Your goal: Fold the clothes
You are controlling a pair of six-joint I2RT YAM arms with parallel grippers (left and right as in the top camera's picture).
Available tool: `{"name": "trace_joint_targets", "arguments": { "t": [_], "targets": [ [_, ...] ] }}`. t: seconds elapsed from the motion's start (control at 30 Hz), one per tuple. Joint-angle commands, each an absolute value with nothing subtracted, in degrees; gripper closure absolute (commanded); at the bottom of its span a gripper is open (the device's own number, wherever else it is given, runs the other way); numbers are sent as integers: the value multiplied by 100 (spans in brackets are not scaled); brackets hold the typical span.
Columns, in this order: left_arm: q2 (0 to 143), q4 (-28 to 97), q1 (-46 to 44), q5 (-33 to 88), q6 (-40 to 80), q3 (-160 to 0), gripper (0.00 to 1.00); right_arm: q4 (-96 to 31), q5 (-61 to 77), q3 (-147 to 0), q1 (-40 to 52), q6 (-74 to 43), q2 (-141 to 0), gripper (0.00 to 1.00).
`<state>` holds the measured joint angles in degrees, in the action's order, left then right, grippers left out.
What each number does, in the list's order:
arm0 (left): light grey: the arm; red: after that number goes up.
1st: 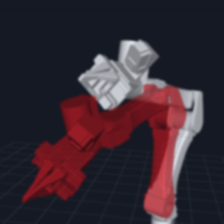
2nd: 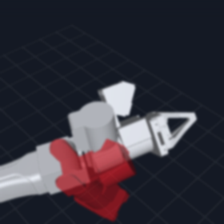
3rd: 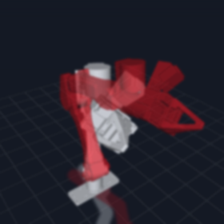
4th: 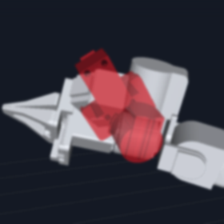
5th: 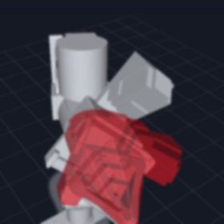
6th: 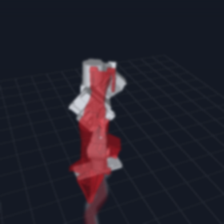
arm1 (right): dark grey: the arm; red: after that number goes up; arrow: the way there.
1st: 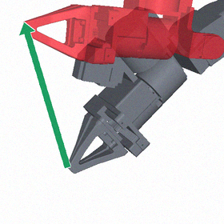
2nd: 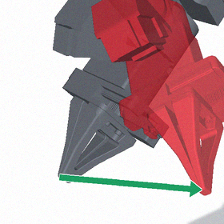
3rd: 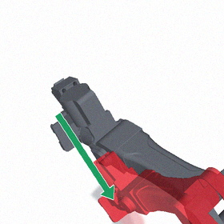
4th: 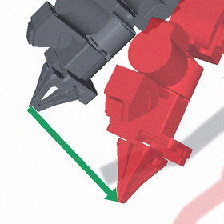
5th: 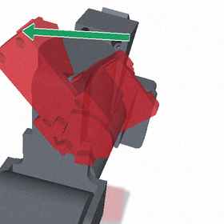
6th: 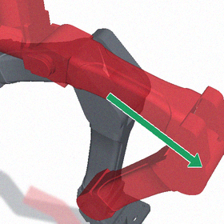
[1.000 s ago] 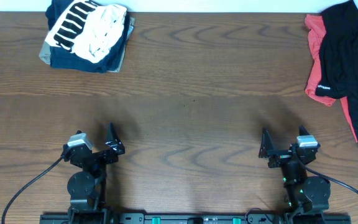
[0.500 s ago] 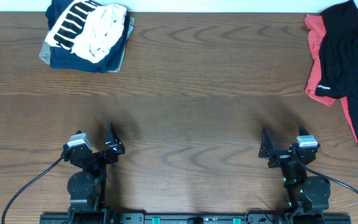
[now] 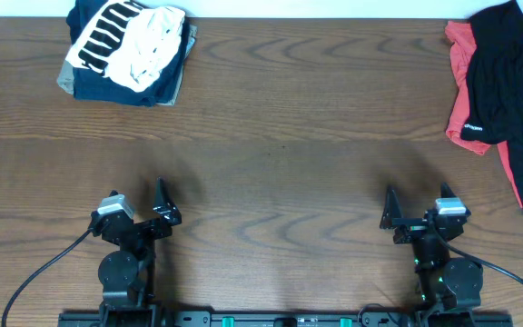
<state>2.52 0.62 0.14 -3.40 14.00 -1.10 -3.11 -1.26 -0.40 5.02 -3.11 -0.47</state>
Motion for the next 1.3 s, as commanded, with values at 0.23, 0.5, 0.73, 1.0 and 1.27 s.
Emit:
{"name": "trace_joint_targets", "arguments": {
  "t": [0.23, 0.5, 0.73, 1.0, 1.27],
  "targets": [
    [261, -631, -8, 89, 2171, -165, 2, 1127, -274, -38, 526, -161, -38, 1],
    [1389, 169, -8, 86, 1017, -1789, 2, 1433, -281, -650, 515, 379, -495, 1],
    [4064, 1970, -10, 95, 556, -4615, 2, 814, 185, -2582, 504, 657, -2827, 1],
    [6530, 4333, -8, 1050, -47, -7397, 2, -1046, 738, -5415, 504, 655, -5669, 1],
    [7874, 5470, -8, 2665, -1914, -8243, 2, -2147, 1520, -7192, 504, 607, -7616, 1]
  ]
}}
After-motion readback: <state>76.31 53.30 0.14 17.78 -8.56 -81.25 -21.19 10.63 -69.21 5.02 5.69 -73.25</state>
